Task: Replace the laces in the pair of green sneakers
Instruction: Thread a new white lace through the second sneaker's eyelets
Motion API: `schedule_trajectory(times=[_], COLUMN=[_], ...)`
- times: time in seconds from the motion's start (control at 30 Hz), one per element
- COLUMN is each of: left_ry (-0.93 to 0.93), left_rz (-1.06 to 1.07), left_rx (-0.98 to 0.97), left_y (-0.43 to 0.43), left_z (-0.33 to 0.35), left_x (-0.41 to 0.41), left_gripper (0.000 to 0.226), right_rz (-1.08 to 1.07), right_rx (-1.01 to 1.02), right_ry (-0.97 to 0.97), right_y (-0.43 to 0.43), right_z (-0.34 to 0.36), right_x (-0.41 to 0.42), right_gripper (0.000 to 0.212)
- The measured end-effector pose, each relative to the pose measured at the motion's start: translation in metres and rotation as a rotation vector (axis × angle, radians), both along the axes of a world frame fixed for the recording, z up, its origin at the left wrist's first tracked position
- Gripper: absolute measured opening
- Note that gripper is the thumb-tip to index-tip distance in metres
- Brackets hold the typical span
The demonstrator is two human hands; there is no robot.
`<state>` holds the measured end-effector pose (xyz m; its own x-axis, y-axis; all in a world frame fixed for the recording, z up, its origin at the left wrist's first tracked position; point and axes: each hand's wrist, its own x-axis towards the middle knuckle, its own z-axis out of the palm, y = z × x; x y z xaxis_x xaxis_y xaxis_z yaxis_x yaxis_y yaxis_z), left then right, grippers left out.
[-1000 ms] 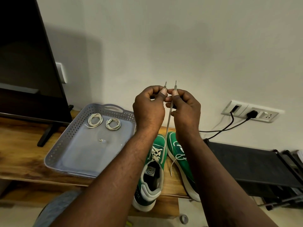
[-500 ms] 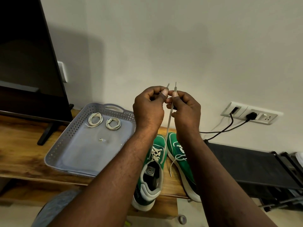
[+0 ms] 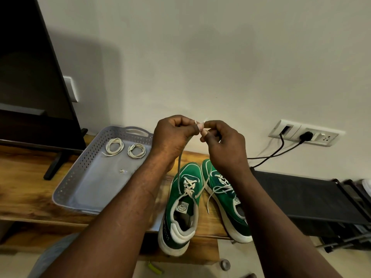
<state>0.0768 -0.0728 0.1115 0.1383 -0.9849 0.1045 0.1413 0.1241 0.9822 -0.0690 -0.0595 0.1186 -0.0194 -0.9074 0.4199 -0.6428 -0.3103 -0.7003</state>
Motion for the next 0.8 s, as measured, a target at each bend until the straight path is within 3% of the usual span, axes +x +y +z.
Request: schedule_trajectory(times=[0.1,0.2,0.3,0.37,0.47,0.57,0.7,0.8], left_ry=[-0.073,-0.113,-0.153,-0.2,-0.248,-0.242,-0.216,-0.177], left_rz=[-0.034,-0.118,-0.171,-0.161,-0.123,-0.13,-0.202,-0.241], left_rx=[0.042,0.043,0.008,-0.016,-0.006,0.041,0.097,0.13], left_y=[-0.001,0.0,0.002,0.0,0.0,0.003,0.004,0.005], left_z=[-0.005,-0.007,-0.006,-0.01,-0.015,-0.018,-0.016,-0.017], left_x=[-0.001,0.001,0.0,0.001,-0.003,-0.005,-0.005,-0.004], left_gripper=[0.014,0.017,0.019,0.013,0.004,0.004,0.007,0.012], right_rz=[0.01,-0.004,-0.021,-0.021,-0.014,0.034,0.139,0.086], right_rx=[-0.069,-0.069,-0.019,0.072,0.224,0.246,0.188,0.116], right_ry=[0.012,0.102,0.046,-0.07,-0.393,-0.605,-0.635,-0.58], right_y=[0.004,0.004,0.007,0.01,0.017,0.024,0.026,0.028], right_z=[-0.006,-0.011,-0.013,-0.013,-0.014,-0.018,-0.031,-0.04], right_x=[-0.003,-0.007,-0.01,-0.01,-0.009,-0.009,-0.015,-0.018], right_gripper=[0.031,0.016,0.009,0.01,0.008,0.014,0.023,0.021])
